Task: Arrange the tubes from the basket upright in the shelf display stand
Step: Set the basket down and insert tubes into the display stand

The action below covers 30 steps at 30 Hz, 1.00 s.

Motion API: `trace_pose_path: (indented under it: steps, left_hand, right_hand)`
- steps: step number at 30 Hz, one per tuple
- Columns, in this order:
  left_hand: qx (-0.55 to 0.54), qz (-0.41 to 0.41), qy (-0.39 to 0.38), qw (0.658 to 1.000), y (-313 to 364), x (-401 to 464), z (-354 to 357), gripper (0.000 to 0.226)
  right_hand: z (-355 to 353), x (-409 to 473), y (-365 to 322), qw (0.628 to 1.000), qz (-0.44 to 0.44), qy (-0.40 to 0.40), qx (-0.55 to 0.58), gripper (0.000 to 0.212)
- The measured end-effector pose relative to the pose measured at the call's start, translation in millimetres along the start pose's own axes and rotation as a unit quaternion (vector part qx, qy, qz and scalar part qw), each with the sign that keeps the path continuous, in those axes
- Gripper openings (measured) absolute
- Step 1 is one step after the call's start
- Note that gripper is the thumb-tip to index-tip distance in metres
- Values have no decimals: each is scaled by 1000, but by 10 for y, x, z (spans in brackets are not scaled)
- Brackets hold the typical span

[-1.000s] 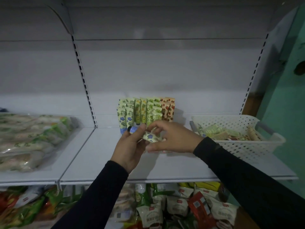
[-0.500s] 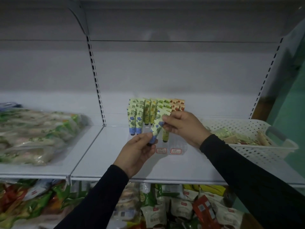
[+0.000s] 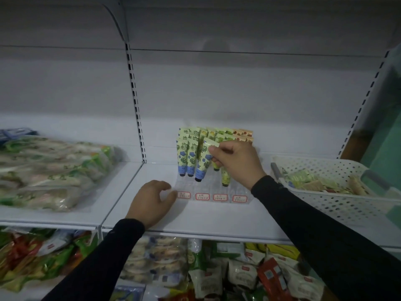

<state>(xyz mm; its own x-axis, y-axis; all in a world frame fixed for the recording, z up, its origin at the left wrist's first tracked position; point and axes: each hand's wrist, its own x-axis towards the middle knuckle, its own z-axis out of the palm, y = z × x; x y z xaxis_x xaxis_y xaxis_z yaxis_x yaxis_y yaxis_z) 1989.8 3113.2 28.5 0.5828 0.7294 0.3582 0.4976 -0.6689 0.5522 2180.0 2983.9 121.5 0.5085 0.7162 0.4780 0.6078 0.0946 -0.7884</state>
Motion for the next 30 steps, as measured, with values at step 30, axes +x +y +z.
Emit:
trace_pose_path:
  steps: [30]
  left_hand:
    - [185, 65, -117, 974, -266, 22, 64, 88]
  right_hand:
    - [657, 250, 55, 993, -26, 5, -118, 35]
